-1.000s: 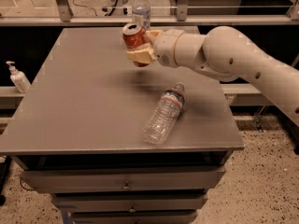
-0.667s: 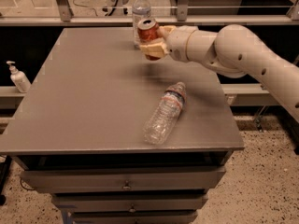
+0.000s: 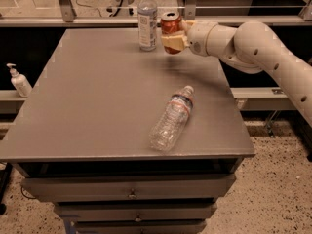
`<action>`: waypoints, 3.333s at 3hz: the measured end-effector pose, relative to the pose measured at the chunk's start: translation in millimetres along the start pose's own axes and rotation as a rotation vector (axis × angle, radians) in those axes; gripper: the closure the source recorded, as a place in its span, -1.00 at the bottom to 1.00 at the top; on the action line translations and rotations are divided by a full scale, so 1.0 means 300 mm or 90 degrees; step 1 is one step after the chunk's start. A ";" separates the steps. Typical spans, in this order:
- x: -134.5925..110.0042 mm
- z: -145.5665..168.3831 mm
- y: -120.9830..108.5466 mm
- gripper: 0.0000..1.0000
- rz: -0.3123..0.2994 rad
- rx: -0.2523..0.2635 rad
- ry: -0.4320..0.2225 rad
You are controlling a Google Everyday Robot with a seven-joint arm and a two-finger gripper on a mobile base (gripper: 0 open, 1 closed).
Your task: Move coke can near blue plastic bottle
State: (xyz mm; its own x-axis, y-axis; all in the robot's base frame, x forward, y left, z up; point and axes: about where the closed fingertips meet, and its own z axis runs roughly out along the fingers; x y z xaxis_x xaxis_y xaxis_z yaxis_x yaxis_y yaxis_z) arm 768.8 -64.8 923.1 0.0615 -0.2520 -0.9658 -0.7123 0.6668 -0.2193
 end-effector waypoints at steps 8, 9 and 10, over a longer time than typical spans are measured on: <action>0.141 0.146 -0.045 -1.00 0.174 -0.098 -0.036; 0.098 0.102 0.002 -1.00 0.166 -0.114 -0.036; 0.020 -0.011 0.041 -1.00 0.145 -0.101 -0.041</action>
Offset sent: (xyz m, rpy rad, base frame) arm 0.0514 -0.0169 -0.0346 0.1823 0.0956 0.0154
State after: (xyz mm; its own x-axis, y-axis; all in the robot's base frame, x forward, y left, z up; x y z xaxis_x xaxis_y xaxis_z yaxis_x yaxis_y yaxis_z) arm 758.0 -60.3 915.0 -0.0718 -0.0607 -0.9956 -0.8129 0.5819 0.0232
